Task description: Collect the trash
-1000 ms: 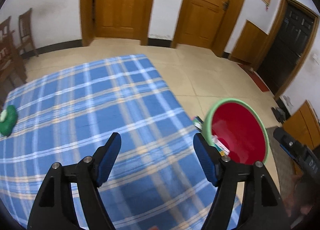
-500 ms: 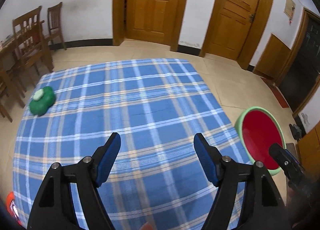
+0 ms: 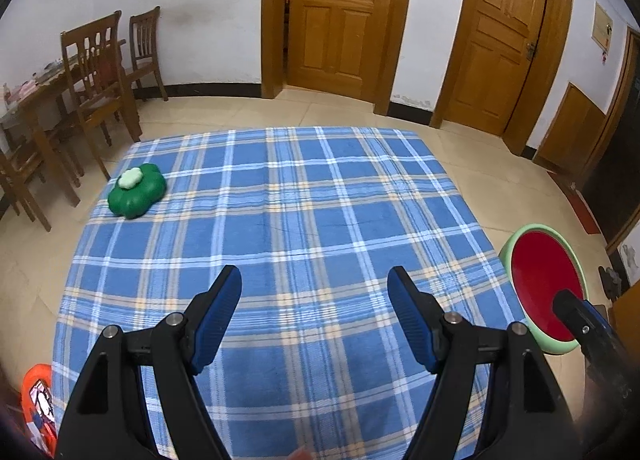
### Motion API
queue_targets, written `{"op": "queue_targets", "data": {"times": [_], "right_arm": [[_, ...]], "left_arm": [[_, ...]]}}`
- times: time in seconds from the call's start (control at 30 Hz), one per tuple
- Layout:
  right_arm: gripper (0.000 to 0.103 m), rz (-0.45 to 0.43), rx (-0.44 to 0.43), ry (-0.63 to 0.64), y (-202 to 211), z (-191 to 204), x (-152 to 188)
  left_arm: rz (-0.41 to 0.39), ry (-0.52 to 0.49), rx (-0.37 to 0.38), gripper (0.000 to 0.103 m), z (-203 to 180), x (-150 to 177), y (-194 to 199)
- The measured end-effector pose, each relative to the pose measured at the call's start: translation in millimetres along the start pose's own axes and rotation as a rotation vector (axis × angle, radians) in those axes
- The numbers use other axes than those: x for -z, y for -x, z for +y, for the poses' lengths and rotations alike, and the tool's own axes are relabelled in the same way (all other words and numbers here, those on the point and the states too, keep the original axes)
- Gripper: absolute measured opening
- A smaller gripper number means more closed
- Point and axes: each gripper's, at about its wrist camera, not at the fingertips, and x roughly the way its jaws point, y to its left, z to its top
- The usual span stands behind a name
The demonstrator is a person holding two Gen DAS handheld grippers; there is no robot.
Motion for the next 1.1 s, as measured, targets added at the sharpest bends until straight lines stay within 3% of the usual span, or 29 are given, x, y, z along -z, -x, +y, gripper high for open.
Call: {"op": "queue_targets", "data": {"times": [1.1], "right_arm": [[0.093, -0.022, -0.016, 0.010, 10.6, 6.7, -1.6]], "left_arm": [[-0.022, 0.014, -0.017, 0.075, 8.1, 2.5, 14.1]]}}
